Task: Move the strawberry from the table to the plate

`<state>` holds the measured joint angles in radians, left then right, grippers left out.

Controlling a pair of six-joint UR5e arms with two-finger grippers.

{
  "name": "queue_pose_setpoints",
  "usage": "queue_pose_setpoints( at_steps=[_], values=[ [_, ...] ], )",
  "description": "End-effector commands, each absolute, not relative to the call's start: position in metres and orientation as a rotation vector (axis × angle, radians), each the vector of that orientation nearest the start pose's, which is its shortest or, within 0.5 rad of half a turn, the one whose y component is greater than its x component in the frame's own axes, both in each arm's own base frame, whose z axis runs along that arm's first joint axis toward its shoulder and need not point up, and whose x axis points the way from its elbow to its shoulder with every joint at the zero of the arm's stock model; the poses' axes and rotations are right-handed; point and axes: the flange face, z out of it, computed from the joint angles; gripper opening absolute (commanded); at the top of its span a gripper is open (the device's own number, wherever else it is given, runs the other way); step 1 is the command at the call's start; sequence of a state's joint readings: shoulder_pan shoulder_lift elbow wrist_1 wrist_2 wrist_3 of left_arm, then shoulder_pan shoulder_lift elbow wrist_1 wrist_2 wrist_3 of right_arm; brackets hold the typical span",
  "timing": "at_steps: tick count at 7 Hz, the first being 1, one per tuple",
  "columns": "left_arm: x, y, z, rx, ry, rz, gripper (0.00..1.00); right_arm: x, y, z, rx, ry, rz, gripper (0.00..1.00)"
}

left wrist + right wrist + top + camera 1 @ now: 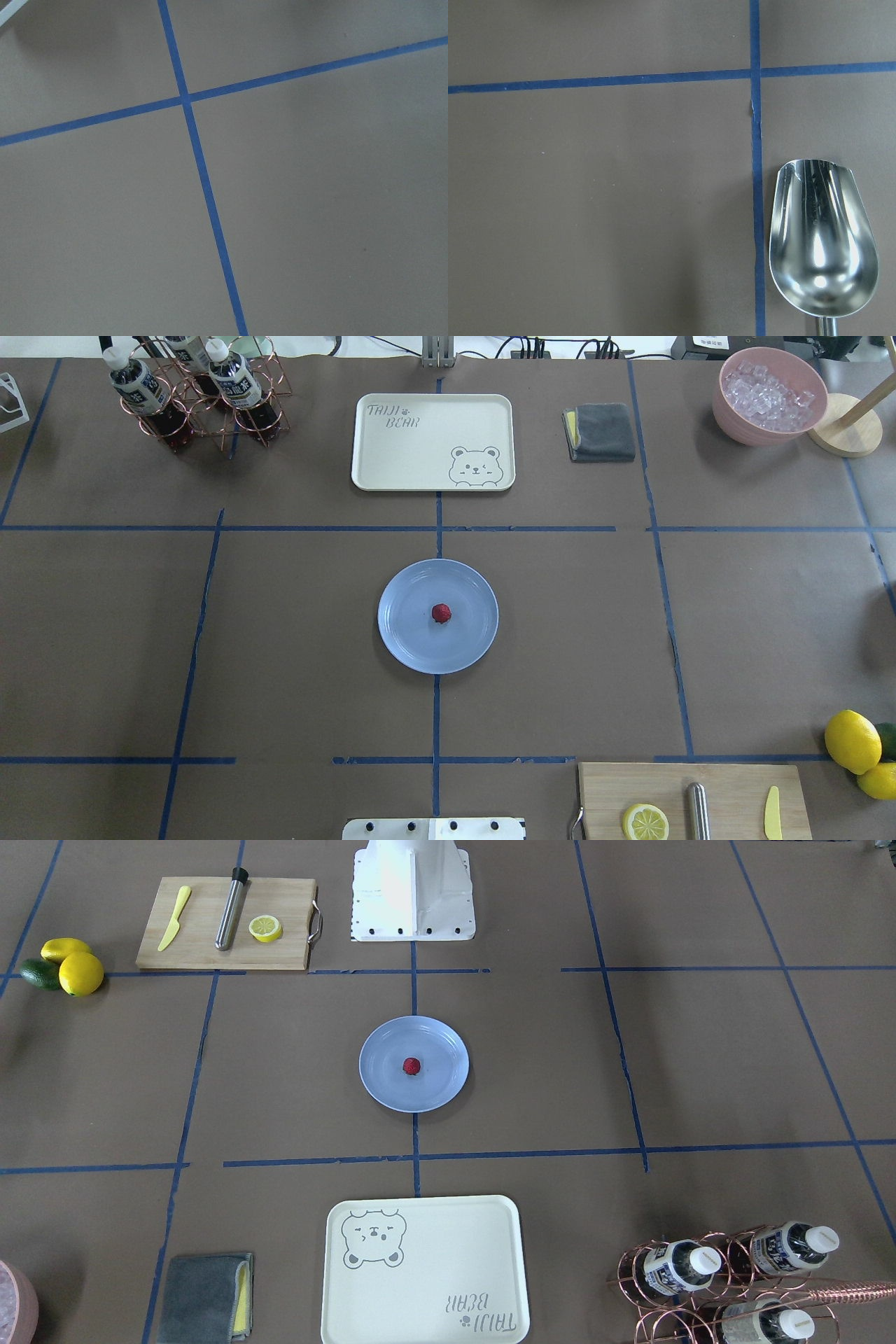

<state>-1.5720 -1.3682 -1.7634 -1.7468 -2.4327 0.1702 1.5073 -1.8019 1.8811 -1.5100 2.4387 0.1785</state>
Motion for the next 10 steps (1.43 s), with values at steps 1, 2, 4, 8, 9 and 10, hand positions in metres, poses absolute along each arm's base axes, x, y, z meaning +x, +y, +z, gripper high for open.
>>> queue_pose_setpoints(
  at_steps=[1, 2, 4, 8, 9, 10],
  values=[
    [-0.061, -0.405, 0.629, 0.299, 0.829, 0.255, 1.00, 0.031, -0.406, 0.597, 0.025, -0.875, 0.046, 1.00],
    [-0.060, -0.411, 0.626, 0.291, 0.826, 0.253, 1.00, 0.031, -0.405, 0.598, 0.025, -0.875, 0.046, 1.00],
    [-0.058, -0.452, 0.599, 0.128, 0.842, 0.188, 1.00, 0.031, -0.405, 0.597, 0.028, -0.876, 0.044, 1.00],
    [-0.066, -0.464, 0.611, 0.041, 0.745, 0.149, 1.00, 0.031, -0.406, 0.594, 0.038, -0.877, 0.036, 1.00],
    [-0.065, -0.466, 0.606, 0.049, 0.748, 0.151, 1.00, 0.031, -0.408, 0.589, 0.047, -0.878, 0.032, 1.00],
    [-0.064, -0.471, 0.601, 0.062, 0.744, 0.159, 1.00, 0.031, -0.408, 0.588, 0.050, -0.877, 0.031, 1.00]
  ],
)
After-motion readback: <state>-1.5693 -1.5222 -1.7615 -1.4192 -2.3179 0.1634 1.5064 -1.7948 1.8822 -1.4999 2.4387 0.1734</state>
